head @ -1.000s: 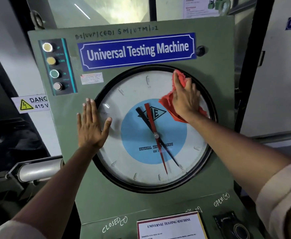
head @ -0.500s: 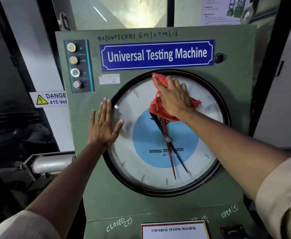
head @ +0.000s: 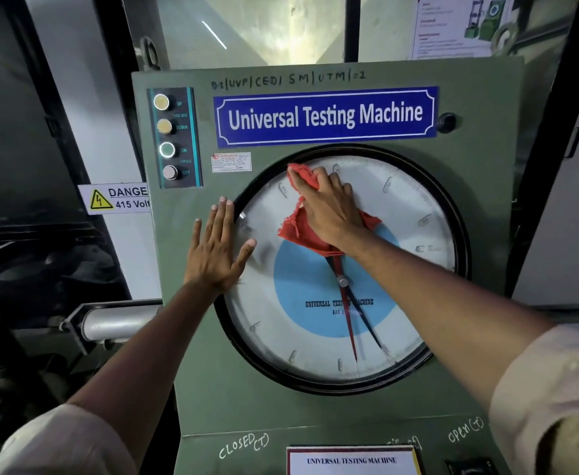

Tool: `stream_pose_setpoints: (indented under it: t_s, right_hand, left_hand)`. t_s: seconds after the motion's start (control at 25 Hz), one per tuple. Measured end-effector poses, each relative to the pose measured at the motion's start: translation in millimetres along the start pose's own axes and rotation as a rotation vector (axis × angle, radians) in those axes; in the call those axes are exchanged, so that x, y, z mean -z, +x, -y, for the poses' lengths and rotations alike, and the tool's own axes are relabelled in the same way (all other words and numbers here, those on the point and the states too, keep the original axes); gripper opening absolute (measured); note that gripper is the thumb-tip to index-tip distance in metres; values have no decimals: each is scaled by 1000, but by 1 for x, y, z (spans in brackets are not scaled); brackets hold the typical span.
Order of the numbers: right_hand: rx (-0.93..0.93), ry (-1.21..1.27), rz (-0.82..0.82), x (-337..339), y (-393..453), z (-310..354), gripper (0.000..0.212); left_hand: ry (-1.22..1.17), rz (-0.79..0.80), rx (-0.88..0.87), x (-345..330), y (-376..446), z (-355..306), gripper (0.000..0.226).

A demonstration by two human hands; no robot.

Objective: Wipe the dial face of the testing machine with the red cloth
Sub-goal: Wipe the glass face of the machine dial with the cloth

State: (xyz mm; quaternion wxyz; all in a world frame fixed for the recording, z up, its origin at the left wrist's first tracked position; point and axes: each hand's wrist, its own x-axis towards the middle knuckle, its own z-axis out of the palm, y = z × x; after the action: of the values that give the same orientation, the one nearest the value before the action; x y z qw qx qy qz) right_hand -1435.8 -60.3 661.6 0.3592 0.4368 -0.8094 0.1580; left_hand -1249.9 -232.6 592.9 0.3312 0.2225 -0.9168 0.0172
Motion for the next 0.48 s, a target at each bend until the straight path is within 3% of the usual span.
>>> stream_pose_setpoints:
  t_s: [0.28,0.48]
  right_hand:
    - [-9,99,-114,60,-13,-23,74]
    - [95,97,-197,91,-32,18,81]
  left_hand:
    - [93,-106,68,67,-3,4,85]
    - [220,-204,149,129,-52,-9,87]
